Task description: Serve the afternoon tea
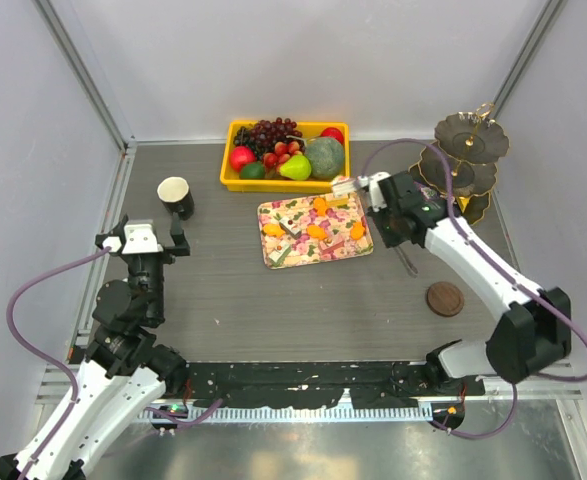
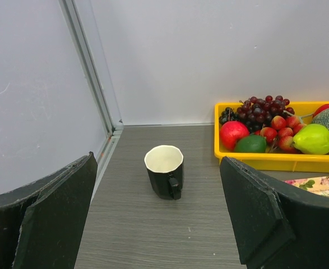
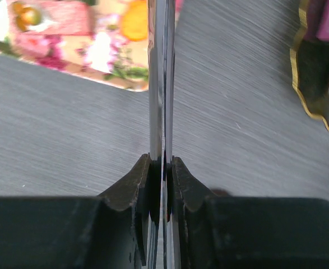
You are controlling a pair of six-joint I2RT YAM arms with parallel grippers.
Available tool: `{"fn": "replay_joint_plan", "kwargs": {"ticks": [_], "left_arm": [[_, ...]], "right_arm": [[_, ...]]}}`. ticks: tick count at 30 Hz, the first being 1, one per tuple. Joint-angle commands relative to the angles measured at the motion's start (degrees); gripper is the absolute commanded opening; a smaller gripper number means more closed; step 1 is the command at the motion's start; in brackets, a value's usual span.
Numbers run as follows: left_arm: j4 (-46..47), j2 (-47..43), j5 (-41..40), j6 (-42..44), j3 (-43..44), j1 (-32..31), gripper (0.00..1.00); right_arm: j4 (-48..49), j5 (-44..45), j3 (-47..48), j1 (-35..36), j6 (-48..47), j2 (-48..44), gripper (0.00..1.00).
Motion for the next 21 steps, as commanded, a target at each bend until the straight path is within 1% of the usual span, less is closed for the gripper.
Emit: {"fn": "replay_joint_plan", "kwargs": {"ticks": [1,5,6,12,15,19,20,21], "left_arm": [[1.38,-0.57,-0.01,-0.22,1.42,-0.09,0.99],[1.47,-0.66,-0.01,-0.31,1.33,-0.09,0.99],[1.55,-0.66,-0.01,-0.31,1.33,-0.09,0.99],[1.73,-0.57,-0.18,-0.22,1.07,-0.09,0.99],[2.08,-0.75,-0.27,-0.14,0.98,-0.09,0.99],[2.26,-0.84,-0.36,-0.13,0.72,0.00,0.99],[2.35,-0.92,-0.36,-0.13,0.72,-0.09,0.99],[2.35,-1.01,-0.36,-0.22,0.80,-0.09,0.99]], "right_arm": [[6.14,3.00,-3.34,-6.86,7.75,-8.27,0.05],[7.37,0.89,-5.19,-12.76,9.87,-10.39,0.05],[7.64,0.45,-5.45,-13.73,11.70,-10.48,0.05],[9.05,-3.68,-8.35,-18.65,15.22,-10.30,0.05],[9.40,-6.14,-9.41,-20.50,16.46,-9.86,0.05],[9.92,-6.59,-10.81,-21.39,17.77,-8.90,0.05],[10.10,-8.85,-11.60,-21.65,18.39,-8.81,0.06],[10.71,-9.04,-11.95,-21.82,18.92,-8.81,0.05]]}}
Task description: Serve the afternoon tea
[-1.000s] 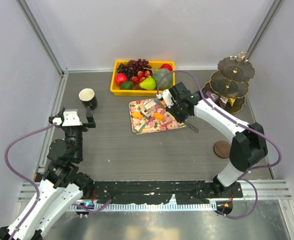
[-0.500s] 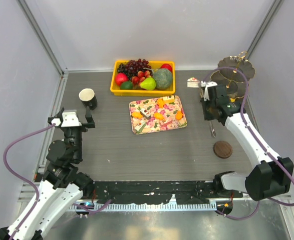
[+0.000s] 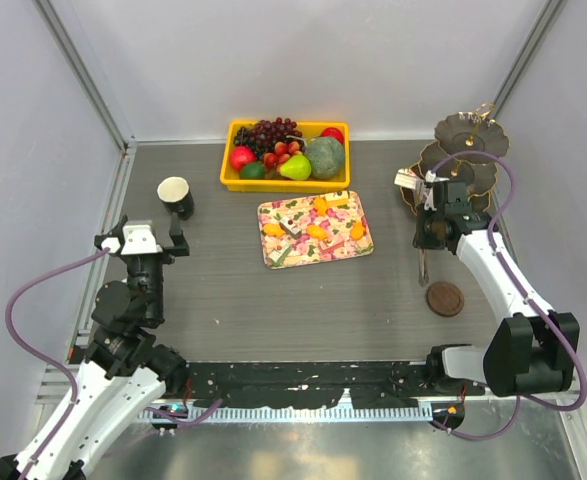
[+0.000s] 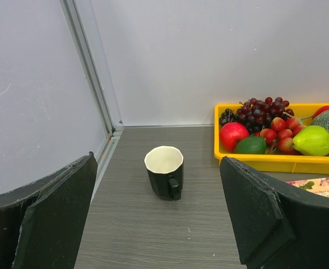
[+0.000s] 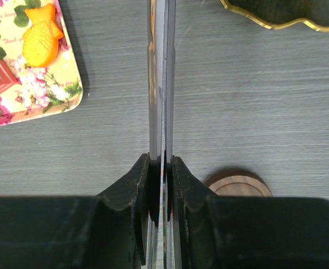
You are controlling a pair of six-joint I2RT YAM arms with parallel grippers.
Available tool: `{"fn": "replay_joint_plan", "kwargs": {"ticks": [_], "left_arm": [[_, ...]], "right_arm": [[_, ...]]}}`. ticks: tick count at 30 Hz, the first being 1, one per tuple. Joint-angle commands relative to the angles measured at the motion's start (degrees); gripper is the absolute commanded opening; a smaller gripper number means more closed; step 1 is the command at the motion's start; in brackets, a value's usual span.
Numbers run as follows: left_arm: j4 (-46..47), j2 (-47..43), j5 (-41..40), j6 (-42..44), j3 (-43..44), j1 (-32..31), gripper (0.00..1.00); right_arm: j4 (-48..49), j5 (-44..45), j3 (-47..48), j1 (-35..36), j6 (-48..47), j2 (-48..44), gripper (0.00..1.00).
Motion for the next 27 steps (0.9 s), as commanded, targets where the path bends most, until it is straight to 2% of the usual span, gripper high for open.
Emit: {"fn": "replay_joint_plan", "kwargs": {"ticks": [1,17,27], "left_arm": [[2.37,-0.69,-0.34,-0.18,0.80,-0.09,0.99],[2.46,-1.39,-0.69,0.08,0.54,-0.09,0.99],[2.54,-1.30,-0.69,0.17,0.54,-0.09,0.99]], "right_arm": [[4.40,-4.28,-2.05,-0.95,3.73,0.07,0.05],[16.17,-3.58,-10.67,-7.28,11.64,1.03,0.05],[18.99,-5.68,-11.99,-8.86,11.47,5.25,0.05]]}}
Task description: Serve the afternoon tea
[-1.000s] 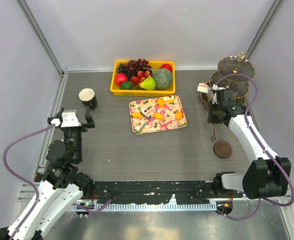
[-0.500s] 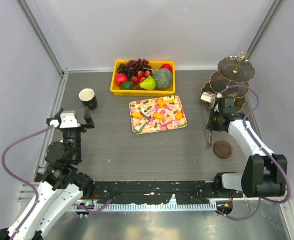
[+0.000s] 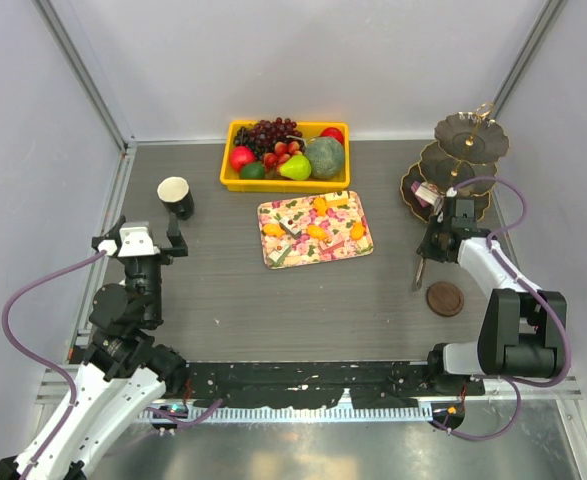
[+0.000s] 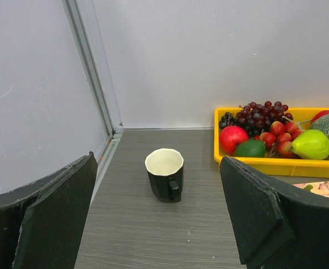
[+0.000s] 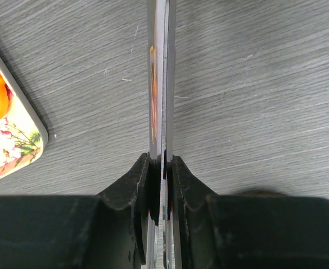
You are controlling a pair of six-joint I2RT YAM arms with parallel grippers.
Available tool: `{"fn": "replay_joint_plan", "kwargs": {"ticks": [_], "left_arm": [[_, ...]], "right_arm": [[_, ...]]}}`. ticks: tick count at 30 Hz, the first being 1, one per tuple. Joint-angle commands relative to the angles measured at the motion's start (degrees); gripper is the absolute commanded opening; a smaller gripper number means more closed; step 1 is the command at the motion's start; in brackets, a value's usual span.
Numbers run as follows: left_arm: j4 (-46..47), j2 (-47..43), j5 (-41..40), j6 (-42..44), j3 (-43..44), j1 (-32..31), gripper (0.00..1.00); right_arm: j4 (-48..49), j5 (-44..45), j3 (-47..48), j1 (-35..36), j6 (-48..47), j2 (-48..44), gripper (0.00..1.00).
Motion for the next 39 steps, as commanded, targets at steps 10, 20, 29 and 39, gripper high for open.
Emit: {"fn": "replay_joint_plan", "kwargs": {"ticks": [10,20,29,39], "left_arm": [[2.46,-0.45,-0.58,0.15,0.54,0.00,0.99],[2.46,-0.71,-0.75,0.15,0.54,0.00,0.99],[2.54,-0.45,-0.67,0.15,0.45,-0.09,0.99],[2.55,-0.19,-0.40,-0.02,0.54,-0.09,0.99]], "right_arm": [[3.14,-3.14,-2.52,-0.23,-1.15,-2.49,0.05],[3.49,-5.51,-3.13,-0.23,-0.45,-6.55,0.05],[1.83,-4.55,-3.49,-0.23,-0.27,-5.85,0.05],[2.00,-2.44,-4.10,-0.23,0.17,-1.89,0.07]]}}
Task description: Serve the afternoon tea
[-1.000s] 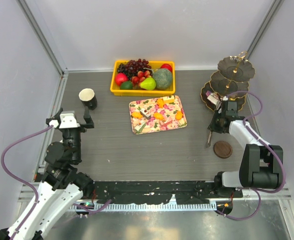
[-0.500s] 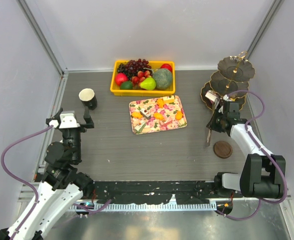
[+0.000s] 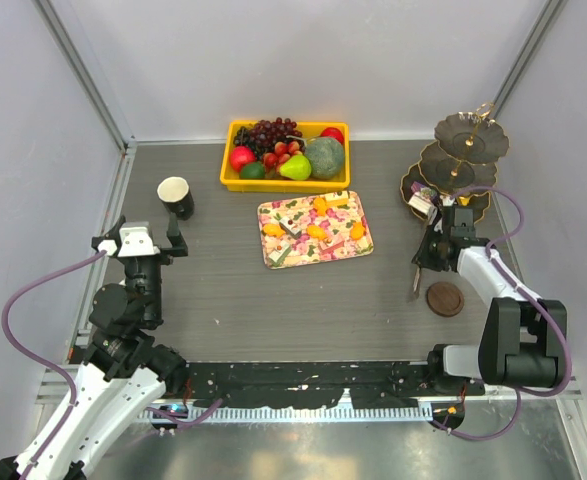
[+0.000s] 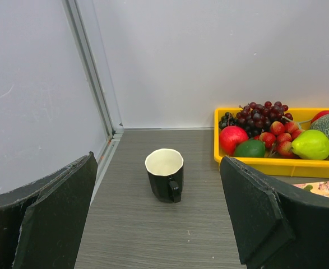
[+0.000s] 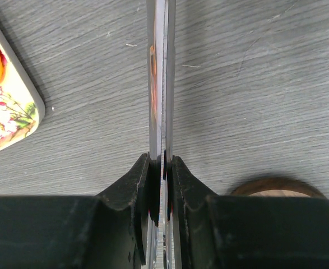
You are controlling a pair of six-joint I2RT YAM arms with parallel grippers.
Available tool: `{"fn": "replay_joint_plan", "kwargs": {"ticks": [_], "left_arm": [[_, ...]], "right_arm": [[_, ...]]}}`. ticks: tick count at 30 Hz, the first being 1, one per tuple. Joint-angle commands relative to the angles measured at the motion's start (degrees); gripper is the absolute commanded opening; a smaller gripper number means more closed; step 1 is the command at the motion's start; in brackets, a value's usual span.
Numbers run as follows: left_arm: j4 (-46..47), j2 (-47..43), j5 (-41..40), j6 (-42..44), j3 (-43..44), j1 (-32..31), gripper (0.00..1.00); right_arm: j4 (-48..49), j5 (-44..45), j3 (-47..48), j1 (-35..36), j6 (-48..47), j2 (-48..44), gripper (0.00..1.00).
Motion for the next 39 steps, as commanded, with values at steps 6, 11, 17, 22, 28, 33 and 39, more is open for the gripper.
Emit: {"fn": "replay_joint_plan", "kwargs": {"ticks": [6,11,17,22,28,33,39], "left_arm": [[2.48,0.10,-0.31,-0.20,0.45,-0.09,0.99],[2.39,-0.16,-0.23,-0.20,0.45,-0.09,0.99],[2.30,-0.08,-0.23,-0.20,0.63,-0.09,0.99],[2.22,0.01,-0.14,-0.20,0.54,-0.09,0.99],[2.13,0.10,-0.14,-0.20,0.63,-0.09,0.99],[2.21,0.10,-0.14,-0.20,0.72,-0.09,0.99],[2.13,0.19,-0.14,-0.20,0.72,-0.09,0.99]], "right_arm": [[0.25,1.61,0.07,-0.12,0.49,-0.73,0.22],[-1.95,1.43,-0.45,-0.12,0.23,-4.34,0.28],[-4.94,1.52,-0.54,-0.12,0.05,-7.50,0.37],[-7.49,2.57,-0.37,-0.12,-0.47,-9.96,0.49],[-10.21,3.45,0.86,-0.12,-0.56,-12.95,0.54],[-14.33,3.36,2.44,1.19,-0.30,-18.30,0.53],[-19.00,5.12,5.43,6.80,-0.03,-22.36,0.46]]}}
